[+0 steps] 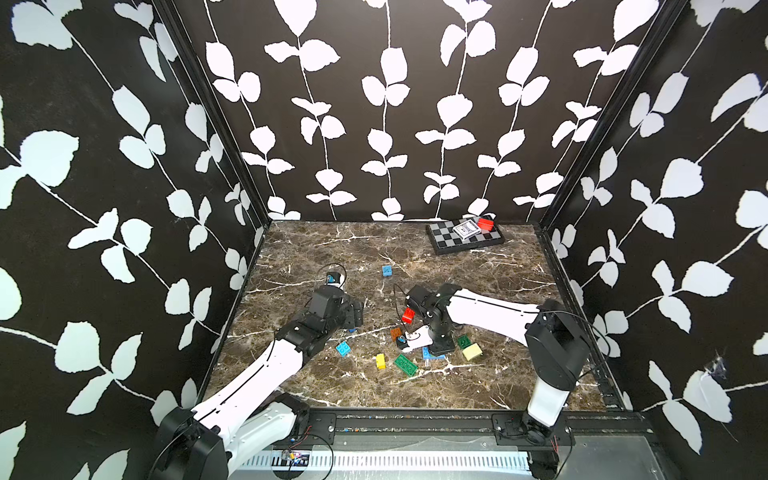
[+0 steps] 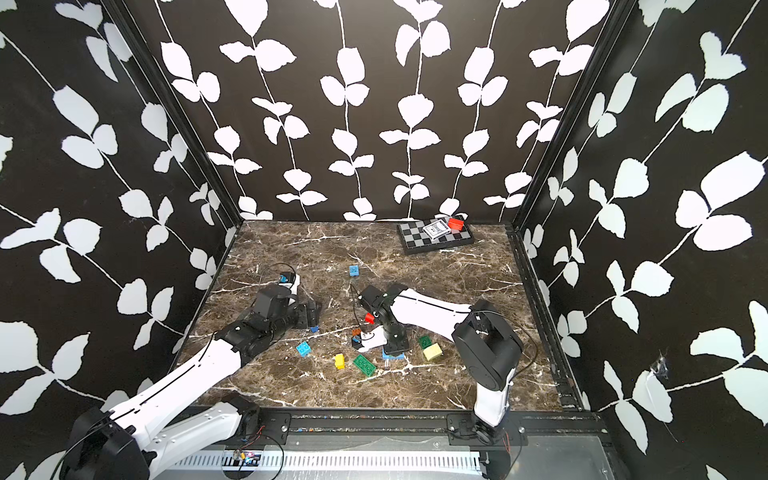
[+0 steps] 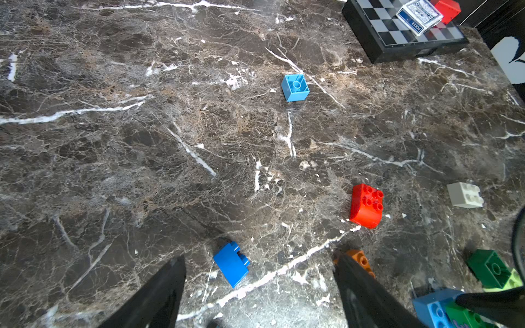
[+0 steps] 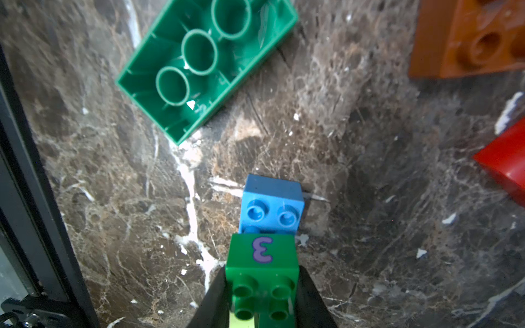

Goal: Assemble the number 1 with lego
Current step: Assemble the lego brick with the lego brick.

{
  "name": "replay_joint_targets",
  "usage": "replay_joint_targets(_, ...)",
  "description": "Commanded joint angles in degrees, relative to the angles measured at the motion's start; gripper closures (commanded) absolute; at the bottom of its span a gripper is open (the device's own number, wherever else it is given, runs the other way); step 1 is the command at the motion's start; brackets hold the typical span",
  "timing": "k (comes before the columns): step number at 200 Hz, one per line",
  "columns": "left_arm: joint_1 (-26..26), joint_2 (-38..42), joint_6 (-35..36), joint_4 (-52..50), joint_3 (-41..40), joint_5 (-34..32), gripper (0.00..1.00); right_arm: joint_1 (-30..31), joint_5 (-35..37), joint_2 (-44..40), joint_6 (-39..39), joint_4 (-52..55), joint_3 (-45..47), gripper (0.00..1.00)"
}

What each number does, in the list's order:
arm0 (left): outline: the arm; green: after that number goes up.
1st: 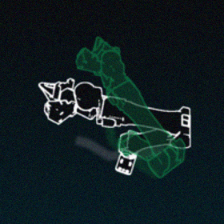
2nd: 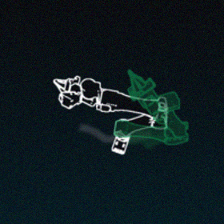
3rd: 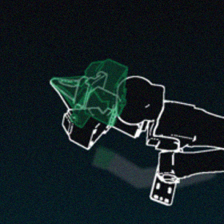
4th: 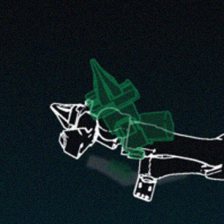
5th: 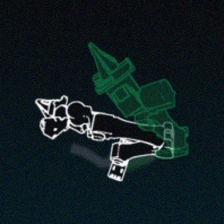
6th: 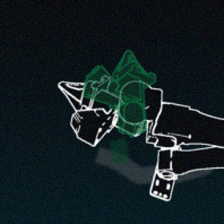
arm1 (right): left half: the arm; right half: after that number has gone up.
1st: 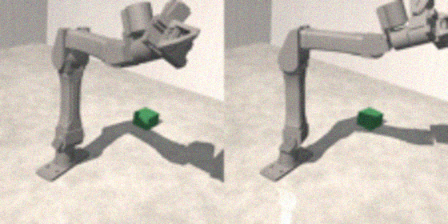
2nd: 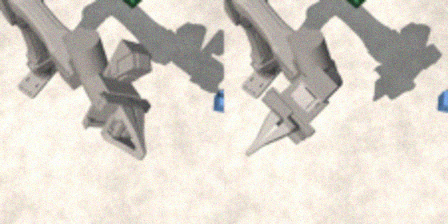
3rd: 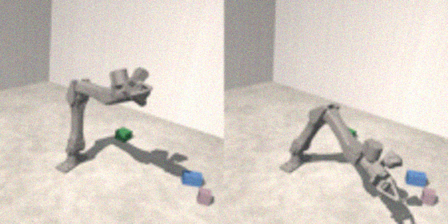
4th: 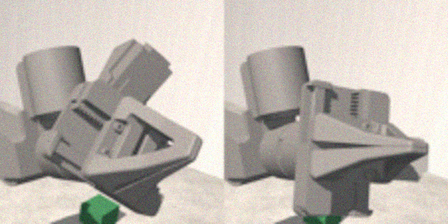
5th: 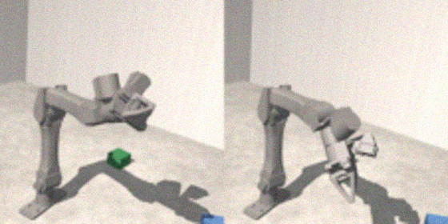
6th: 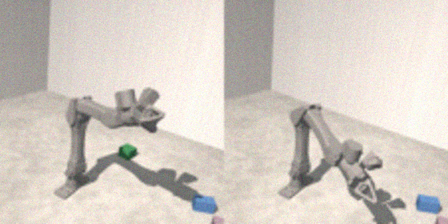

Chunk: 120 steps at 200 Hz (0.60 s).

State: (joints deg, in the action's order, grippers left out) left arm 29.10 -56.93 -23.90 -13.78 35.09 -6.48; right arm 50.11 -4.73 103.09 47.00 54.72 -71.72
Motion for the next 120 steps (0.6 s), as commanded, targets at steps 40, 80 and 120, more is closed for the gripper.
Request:
replay_joint_targets(40, -0.5, 0.5, 0.8, 0.1, -0.5, -0.2, 0.15, 0.0, 0.5, -0.3, -1.0, -1.7, 3.2, 0.8)
replay_joint_targets(80, -0.5, 0.9, 0.6, -0.2, -0.6, -0.6, 0.16, 0.1, 1.7, -0.7, -2.4, -2.5, 5.4, 0.8)
replay_joint_targets(120, -0.5, 0.4, 0.4, 0.1, -0.5, -0.6, 0.16, 1.2, 3.5, -0.8, -4.6, -3.4, 7.3, 0.81)
